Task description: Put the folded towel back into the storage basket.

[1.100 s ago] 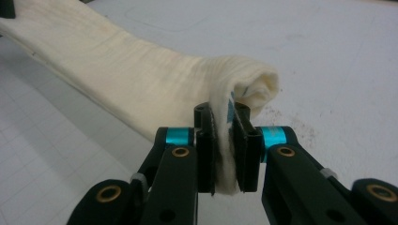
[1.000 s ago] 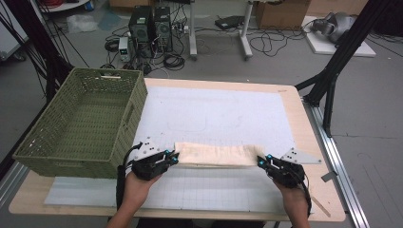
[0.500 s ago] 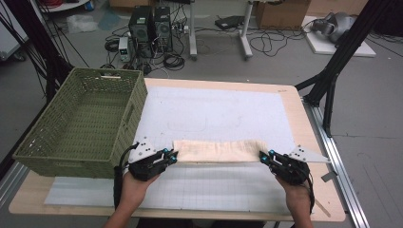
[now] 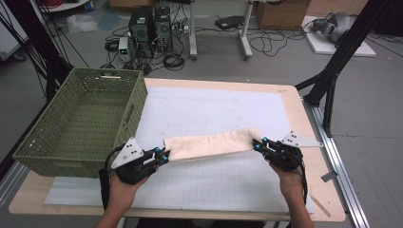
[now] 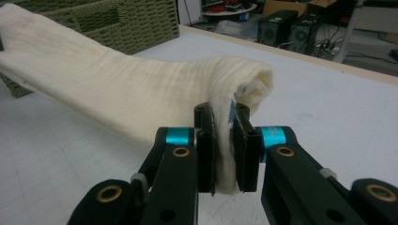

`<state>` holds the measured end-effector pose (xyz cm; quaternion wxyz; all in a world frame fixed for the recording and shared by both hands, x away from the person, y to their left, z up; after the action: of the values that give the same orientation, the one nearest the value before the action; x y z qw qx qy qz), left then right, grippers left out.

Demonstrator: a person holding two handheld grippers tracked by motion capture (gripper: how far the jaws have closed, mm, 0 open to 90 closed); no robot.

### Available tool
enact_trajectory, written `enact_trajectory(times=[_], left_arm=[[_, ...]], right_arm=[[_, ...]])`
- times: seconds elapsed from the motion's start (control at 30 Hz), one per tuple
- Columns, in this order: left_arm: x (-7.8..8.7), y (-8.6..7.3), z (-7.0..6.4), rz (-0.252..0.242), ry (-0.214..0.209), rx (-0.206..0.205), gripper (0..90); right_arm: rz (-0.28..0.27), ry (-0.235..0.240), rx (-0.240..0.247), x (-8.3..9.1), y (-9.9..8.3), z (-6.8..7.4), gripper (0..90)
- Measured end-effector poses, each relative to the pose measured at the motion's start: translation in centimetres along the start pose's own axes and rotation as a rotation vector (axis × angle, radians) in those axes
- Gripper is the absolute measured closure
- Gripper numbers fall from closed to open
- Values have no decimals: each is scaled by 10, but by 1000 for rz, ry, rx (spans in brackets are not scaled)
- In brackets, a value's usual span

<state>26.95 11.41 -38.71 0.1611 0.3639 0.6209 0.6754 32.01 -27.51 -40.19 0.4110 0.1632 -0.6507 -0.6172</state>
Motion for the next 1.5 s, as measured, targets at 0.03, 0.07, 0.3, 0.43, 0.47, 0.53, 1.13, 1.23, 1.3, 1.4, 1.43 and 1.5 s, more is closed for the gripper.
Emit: enact_trajectory(times=[0.03,0.07,0.3,0.43,0.47,0.53,1.13,1.23,1.3,1.4,1.43,1.5], left_arm=[[2,0,1,-2,2,2,828],[4,1,1,0,4,-4,828],[18,3,7,-16,27,-13,828],[24,3,10,-21,40,-14,829],[25,3,9,-23,40,-12,829],[28,3,8,-23,40,-18,829],[51,12,5,-58,72,-31,835],[55,12,6,-64,80,-31,836],[58,12,7,-71,91,-31,837],[63,14,8,-81,104,-35,837],[65,15,9,-81,109,-35,838],[68,15,11,-83,117,-34,839]], right_arm=[[-2,3,9,-5,6,0,819],[-2,3,9,-5,6,0,819],[-31,36,35,-18,26,6,819],[-31,44,38,-24,32,7,820],[-23,45,36,-29,35,6,820],[-13,40,34,-32,36,5,820],[-2,75,64,-83,80,-1,821],[5,79,70,-90,85,2,821],[-4,85,70,-95,88,3,821],[-1,92,66,-100,91,4,821],[-1,99,81,-106,95,7,821],[-2,106,89,-111,100,9,821]])
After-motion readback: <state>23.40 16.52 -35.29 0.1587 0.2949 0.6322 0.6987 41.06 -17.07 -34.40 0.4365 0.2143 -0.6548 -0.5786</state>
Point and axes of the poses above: each handheld gripper's, and its own axes: x roughly backward along the jaws, y roughly out of its top, z roughly to its left, the point moved 4 cm from there along -x, roughly forward along the jaws, and after that the axes turned 5 degrees about y, right-handed, at the moved point
